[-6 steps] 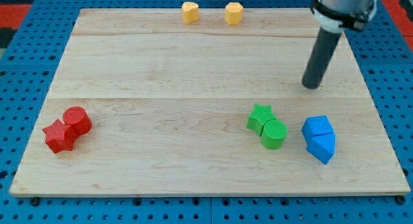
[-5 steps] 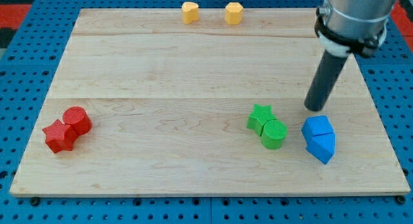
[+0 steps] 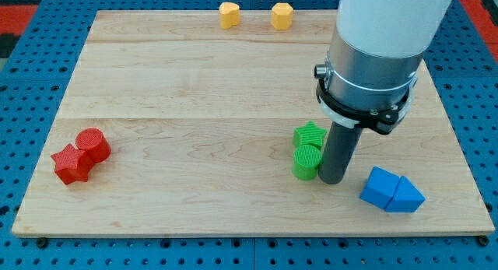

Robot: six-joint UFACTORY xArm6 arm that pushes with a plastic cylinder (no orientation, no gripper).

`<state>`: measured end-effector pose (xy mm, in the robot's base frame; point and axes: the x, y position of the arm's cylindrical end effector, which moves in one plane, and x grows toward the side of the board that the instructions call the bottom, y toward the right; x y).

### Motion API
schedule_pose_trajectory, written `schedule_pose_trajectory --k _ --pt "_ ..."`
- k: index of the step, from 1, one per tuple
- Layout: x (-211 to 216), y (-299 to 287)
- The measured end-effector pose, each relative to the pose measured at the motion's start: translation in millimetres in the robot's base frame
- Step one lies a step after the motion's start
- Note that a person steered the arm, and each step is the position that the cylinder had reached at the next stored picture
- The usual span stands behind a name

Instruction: Separate the green star from the green circle

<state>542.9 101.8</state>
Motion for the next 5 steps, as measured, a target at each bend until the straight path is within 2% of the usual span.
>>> schedule_pose_trajectory --k 2,3,4,5 --pt "-60 -2" --pt "-42 -53" --pt "-58 -101" --pt "-67 -67"
